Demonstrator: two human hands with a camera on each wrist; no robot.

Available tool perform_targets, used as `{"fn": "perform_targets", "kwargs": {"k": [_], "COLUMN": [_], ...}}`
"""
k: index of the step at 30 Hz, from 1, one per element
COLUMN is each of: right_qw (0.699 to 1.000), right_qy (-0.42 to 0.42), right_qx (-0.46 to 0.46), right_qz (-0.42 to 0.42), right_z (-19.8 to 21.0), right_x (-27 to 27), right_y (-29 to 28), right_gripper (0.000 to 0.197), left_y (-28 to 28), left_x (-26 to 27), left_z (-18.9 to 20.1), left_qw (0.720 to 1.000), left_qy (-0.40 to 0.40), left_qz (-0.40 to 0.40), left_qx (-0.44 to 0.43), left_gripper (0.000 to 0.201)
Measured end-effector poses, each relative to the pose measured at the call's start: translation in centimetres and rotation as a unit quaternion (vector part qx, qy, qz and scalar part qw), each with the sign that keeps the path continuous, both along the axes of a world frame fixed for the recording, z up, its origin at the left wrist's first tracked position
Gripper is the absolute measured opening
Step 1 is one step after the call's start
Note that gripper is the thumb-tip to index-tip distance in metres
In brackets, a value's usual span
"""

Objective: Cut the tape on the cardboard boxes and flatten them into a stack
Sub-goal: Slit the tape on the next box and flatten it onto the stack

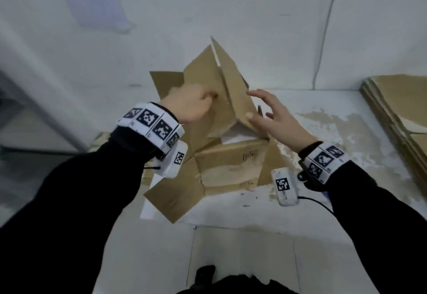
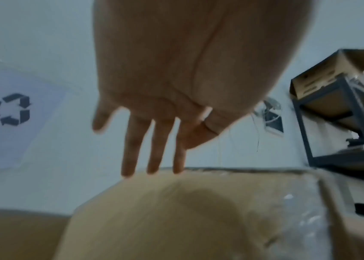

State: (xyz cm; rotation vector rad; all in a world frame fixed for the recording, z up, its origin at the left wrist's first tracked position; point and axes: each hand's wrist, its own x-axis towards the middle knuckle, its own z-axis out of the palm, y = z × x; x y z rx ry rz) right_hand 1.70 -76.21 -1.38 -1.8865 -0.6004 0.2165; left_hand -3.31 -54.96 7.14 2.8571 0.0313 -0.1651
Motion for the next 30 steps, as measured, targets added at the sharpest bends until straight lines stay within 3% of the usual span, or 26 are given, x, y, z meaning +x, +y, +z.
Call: {"fn": "perform_targets", "kwargs": {"k": [3,5,7,8,11,14,16,18,21,22,26,28,30], "right_qw": [0.992,0.990,0.990,0.989,0.963,0.926,0.935,0.956,0.966,0.965,0.982,0.979,0.972], "right_qy": [0.094,0.073,0.002,-0.036,-0.173,-0.260,-0.218,-0.121,0.121,0.138,0.015,-0.022,-0.042], "right_qx": [-0.020,-0.043,-0.094,-0.111,-0.204,-0.271,-0.276,-0.263,-0.170,-0.167,-0.187,-0.204,-0.233], "right_qz": [0.086,0.117,0.110,0.095,0.020,-0.044,-0.034,0.053,0.153,0.147,0.021,0.011,0.007], "right_z": [0.6,0.3,-0.6,-1.3,-3.3,-4.9,-4.6,-3.7,-1.7,-1.3,-1.9,-3.2,-4.7], "right_x": [1.1,1.8,2.3,2.6,1.8,-2.4,-6.9,-10.1,-8.8,-7.0,2.7,6.4,8.4], "right_y": [1.1,1.8,1.6,1.0,-3.8,-9.0,-10.1,-10.0,-9.7,-9.6,-5.5,-1.3,2.4], "right_gripper": [0.086,0.085,0.055,0.043,0.058,0.051,0.045,0.043,0.050,0.052,0.055,0.071,0.067], "left_y": [-3.2,-7.1,-10.6,-11.7,-11.8,-11.6,-12.4,-13.0,-12.0,-11.3,-8.8,-8.1,-7.8], "left_x": [-2.7,-3.6,-3.4,-3.0,-2.9,-3.8,-4.0,-4.0,-4.3,-4.6,-6.3,-7.1,-7.6], "left_z": [1.0,0.2,-1.7,-2.8,-5.4,-6.6,-6.8,-6.9,-7.4,-7.5,-8.5,-8.6,-8.7], "left_qw": [0.964,0.948,0.967,0.977,0.971,0.959,0.963,0.960,0.953,0.954,0.956,0.953,0.949], "left_qy": [-0.254,-0.316,-0.251,-0.213,-0.152,-0.173,-0.140,-0.100,-0.139,-0.155,-0.195,-0.196,-0.206], "left_qz": [0.074,0.033,0.004,0.005,0.031,0.062,0.073,0.065,0.068,0.066,0.016,0.001,0.000], "left_qx": [0.013,-0.029,-0.037,0.023,0.183,0.214,0.219,0.252,0.259,0.249,0.219,0.230,0.237], "left_gripper": [0.031,0.028,0.028,0.031,0.048,0.040,0.054,0.068,0.063,0.060,0.049,0.049,0.048]}}
